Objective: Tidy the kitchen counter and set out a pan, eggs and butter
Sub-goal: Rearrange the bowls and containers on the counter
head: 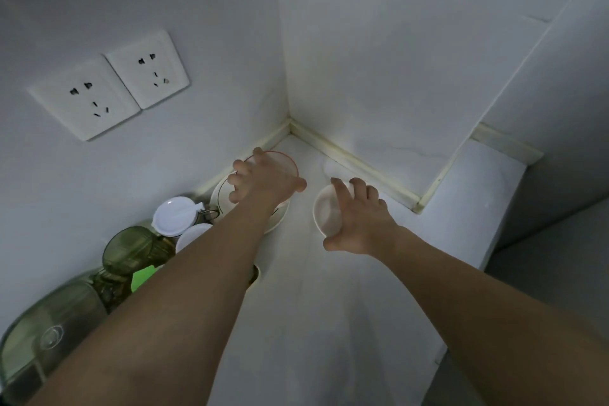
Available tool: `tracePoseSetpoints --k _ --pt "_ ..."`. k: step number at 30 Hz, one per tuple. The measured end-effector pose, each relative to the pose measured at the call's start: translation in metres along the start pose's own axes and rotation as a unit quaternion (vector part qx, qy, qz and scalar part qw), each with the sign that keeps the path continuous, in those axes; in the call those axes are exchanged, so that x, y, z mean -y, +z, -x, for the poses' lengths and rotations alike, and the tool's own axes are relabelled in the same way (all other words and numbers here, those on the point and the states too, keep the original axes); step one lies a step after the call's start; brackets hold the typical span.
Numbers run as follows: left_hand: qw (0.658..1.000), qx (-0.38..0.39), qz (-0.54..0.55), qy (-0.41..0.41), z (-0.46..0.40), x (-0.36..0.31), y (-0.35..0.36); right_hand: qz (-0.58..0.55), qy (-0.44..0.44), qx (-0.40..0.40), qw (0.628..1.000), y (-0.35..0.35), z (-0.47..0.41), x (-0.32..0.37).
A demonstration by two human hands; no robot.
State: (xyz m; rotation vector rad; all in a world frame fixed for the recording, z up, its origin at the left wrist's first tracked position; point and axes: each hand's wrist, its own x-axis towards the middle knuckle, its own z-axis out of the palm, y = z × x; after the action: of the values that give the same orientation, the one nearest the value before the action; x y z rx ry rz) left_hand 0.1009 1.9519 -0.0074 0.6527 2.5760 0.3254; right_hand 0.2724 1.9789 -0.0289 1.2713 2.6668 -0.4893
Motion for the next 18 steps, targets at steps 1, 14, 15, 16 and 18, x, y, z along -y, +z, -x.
tracePoseSetpoints --k 1,14,15,16,18 --pt "1.000 0.000 -0.003 -0.004 -0.001 0.000 0.003 -0.002 0.001 0.001 1.000 0.001 -0.003 -0.002" --pt "0.998 -0.049 0.012 -0.048 -0.013 0.005 0.007 -0.006 0.007 0.018 1.000 0.013 -0.023 -0.014" --pt "0.997 -0.048 0.009 -0.052 -0.012 0.008 0.006 -0.006 0.005 0.016 1.000 0.013 -0.024 -0.013" --pt "0.997 -0.047 0.006 -0.057 -0.011 0.010 0.006 -0.006 0.002 0.013 1.000 0.013 -0.025 -0.012" --pt "0.997 -0.043 0.006 -0.064 -0.010 0.015 0.006 -0.006 -0.002 0.011 1.000 0.013 -0.026 -0.011"
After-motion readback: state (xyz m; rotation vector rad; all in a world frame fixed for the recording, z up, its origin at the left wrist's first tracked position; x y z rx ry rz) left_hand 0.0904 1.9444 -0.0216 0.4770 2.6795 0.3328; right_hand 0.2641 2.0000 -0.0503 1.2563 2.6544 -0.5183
